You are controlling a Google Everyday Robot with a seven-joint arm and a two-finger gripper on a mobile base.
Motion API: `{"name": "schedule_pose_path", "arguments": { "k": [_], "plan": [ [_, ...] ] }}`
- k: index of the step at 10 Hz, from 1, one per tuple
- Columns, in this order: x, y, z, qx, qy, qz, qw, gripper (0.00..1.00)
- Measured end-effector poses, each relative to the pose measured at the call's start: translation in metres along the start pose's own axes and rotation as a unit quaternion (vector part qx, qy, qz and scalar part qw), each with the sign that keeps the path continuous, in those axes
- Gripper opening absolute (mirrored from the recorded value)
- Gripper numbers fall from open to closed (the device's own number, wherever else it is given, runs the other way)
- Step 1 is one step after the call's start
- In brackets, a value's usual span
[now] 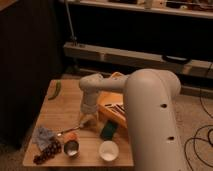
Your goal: Place fork in tray
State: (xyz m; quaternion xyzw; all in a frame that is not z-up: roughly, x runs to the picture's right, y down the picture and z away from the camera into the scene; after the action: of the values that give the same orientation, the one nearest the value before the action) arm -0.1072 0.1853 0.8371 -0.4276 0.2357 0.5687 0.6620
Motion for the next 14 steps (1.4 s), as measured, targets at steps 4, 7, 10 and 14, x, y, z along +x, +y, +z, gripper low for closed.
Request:
{"name": "schedule_pose_path", "arguments": {
  "k": [4, 7, 10, 14],
  "plan": [
    [0.0, 0.005, 0.005, -0.019, 0.008, 0.0, 0.9998, 0.65],
    [-0.001, 0.011, 0.008, -0.025, 0.012, -0.005, 0.9996, 0.65],
    [-0.003, 0.017, 0.011, -0.028, 0.015, -0.014, 0.9994, 0.65],
    [-0.005, 0.018, 0.012, -0.032, 0.013, -0.017, 0.9993, 0.34]
  ]
}}
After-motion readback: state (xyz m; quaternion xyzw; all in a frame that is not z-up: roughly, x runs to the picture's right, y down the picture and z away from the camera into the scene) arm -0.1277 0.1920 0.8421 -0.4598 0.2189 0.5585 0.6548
